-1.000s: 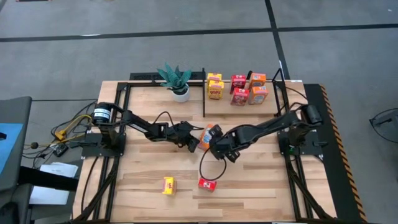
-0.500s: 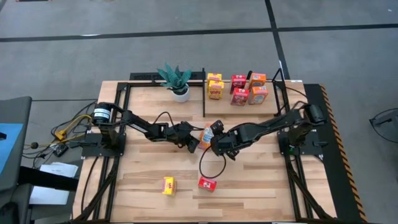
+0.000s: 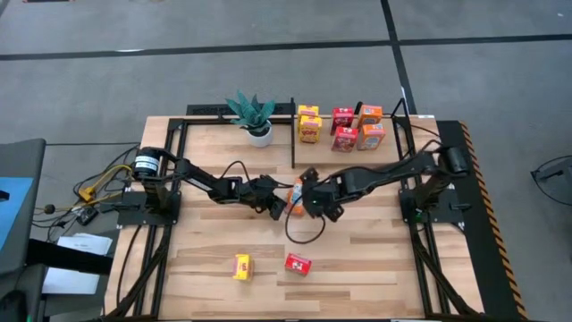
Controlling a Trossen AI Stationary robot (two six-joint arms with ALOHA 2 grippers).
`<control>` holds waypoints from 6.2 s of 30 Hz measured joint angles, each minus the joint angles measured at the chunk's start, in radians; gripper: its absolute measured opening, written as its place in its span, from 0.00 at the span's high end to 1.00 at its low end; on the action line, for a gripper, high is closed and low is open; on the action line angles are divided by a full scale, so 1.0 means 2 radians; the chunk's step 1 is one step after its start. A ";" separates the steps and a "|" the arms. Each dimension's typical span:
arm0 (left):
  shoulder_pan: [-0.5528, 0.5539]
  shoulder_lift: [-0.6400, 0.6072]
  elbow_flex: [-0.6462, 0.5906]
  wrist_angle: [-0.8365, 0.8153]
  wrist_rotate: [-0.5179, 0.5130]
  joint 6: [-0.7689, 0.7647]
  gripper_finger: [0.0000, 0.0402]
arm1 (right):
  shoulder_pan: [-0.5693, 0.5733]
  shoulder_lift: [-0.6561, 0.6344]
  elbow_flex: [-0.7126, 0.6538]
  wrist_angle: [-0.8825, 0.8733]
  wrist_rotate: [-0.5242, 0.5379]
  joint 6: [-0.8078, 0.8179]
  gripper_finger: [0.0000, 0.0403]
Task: Stack cereal on shelf
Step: Put the orange cereal box on the shelf aligned with orange cereal boxes
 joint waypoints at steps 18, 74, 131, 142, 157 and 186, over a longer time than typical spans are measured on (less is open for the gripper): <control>0.000 0.000 0.000 -0.002 0.005 0.016 1.00 | -0.003 0.079 0.000 0.090 0.058 -0.078 0.18; 0.000 -0.044 -0.013 -0.028 -0.050 0.055 1.00 | -0.032 -0.013 -0.153 0.262 -0.093 0.534 0.88; -0.055 -0.078 0.020 0.024 -0.036 0.104 1.00 | 0.056 -0.145 -0.154 0.193 -0.043 0.579 0.91; -0.053 -0.071 0.020 0.007 -0.068 0.136 1.00 | 0.056 -0.145 -0.154 0.191 -0.038 0.579 0.96; -0.053 -0.071 0.018 0.039 -0.054 0.157 1.00 | 0.056 -0.145 -0.154 0.187 -0.038 0.577 0.90; -0.090 0.003 -0.035 0.118 -0.074 0.089 1.00 | 0.083 -0.145 -0.153 0.165 -0.043 0.597 0.90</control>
